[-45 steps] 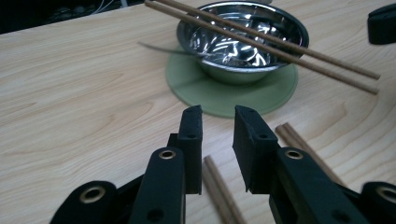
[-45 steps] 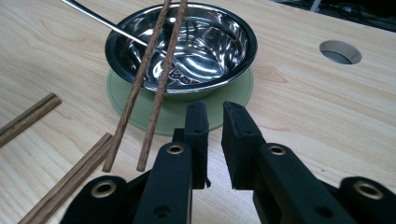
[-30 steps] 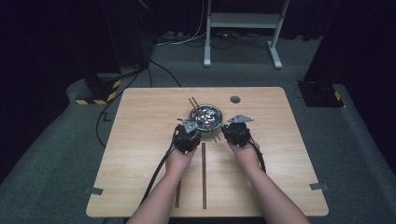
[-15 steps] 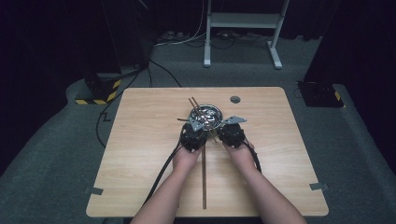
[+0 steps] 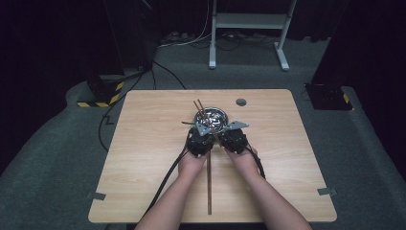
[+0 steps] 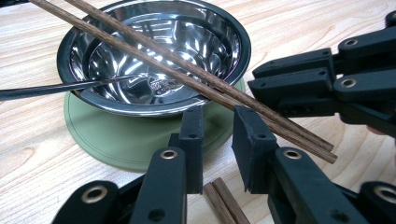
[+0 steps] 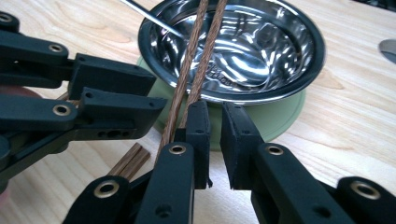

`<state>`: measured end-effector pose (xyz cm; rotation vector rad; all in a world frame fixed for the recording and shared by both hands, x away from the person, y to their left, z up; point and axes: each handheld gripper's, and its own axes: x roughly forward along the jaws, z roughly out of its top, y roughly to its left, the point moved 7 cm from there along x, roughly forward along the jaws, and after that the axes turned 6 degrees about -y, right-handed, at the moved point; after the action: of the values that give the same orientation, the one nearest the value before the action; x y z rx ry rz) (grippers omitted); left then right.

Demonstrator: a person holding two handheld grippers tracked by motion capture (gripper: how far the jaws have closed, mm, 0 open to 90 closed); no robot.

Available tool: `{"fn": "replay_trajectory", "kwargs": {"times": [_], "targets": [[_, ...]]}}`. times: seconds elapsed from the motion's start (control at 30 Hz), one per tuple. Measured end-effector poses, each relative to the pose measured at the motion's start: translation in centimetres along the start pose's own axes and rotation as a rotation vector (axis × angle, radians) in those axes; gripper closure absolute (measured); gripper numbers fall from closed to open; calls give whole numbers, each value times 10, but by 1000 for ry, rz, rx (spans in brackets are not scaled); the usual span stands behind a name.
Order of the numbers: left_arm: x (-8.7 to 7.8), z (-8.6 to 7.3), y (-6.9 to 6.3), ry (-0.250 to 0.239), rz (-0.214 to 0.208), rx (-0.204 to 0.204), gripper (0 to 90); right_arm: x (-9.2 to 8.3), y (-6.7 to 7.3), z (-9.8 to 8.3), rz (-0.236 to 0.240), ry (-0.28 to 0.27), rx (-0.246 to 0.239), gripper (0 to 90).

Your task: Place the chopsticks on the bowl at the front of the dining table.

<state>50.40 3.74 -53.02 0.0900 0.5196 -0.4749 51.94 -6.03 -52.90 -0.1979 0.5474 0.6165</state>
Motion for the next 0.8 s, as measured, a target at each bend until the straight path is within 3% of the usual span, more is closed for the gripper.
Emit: {"fn": "replay_trajectory", "kwargs": {"times": [0.17, 0.8], "targets": [[2, -1, 0, 3, 4, -11, 733, 2, -4, 1, -18, -6, 14, 810], [1, -3, 3, 5, 4, -20, 737, 5, 7, -1, 1, 1, -1, 811]]}}
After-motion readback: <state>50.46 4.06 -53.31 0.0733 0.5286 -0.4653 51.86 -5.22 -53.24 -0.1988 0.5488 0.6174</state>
